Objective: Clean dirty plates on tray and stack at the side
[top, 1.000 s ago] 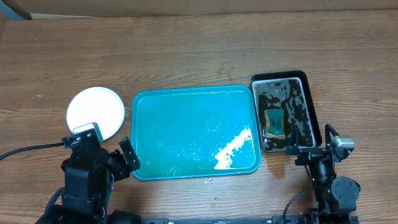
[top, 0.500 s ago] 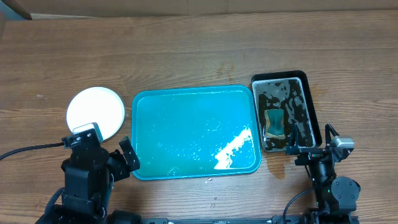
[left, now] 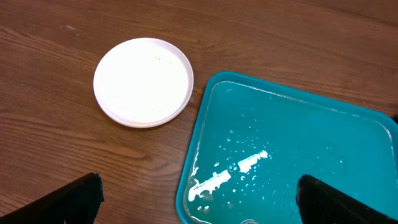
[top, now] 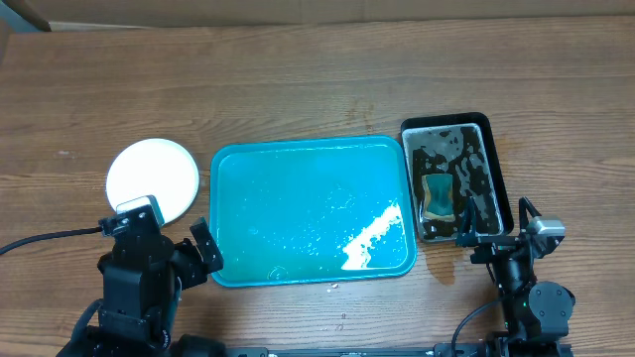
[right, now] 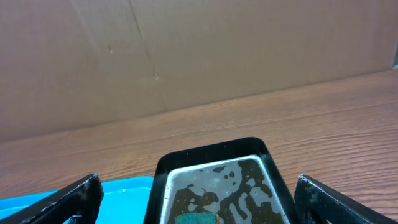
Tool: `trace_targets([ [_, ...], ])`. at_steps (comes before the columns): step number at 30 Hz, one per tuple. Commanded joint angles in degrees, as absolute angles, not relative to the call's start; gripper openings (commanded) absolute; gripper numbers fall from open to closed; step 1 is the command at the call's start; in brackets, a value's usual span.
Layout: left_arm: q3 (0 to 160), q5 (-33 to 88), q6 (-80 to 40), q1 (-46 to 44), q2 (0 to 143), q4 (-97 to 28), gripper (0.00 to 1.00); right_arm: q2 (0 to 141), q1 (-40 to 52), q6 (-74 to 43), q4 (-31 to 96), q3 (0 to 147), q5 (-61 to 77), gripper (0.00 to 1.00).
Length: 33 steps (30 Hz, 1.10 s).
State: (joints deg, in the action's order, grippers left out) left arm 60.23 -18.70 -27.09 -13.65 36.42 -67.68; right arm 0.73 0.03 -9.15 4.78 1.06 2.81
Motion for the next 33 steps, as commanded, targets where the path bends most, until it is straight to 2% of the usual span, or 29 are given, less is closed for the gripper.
trace_targets([
  [1,60.10,-19.00,-27.90,-13.82,36.29,-68.25,1.00,0.16,-0.23,-8.93,4.62,0.47,3.09,1.00],
  [5,59.72,-17.45,-27.86,-11.88,35.48,-69.34,1.00,0.16,-0.23,-8.93,4.62,0.47,3.09,1.00],
  [8,56.49,-15.86,-23.68,-9.96,33.41,-64.71,1.00,0.16,-0.23,-8.93,4.62,0.47,3.09,1.00],
  [12,46.41,-7.20,-14.63,-5.78,27.35,-51.86,1.00,0.16,-0.23,-8.93,4.62,0.47,3.09,1.00],
  [18,28.53,-0.12,-13.69,-1.78,16.67,-31.40,1.00,0.16,-0.23,-8.93,4.62,0.47,3.09,1.00],
  [27,9.32,3.49,-13.72,-1.41,1.93,-11.31,1.00,0.16,-0.23,-8.93,4.62,0.47,3.09,1.00],
  [33,2.26,0.51,-13.67,-1.10,0.19,2.90,1.00,0.16,-0.23,-8.93,4.62,0.47,3.09,1.00],
])
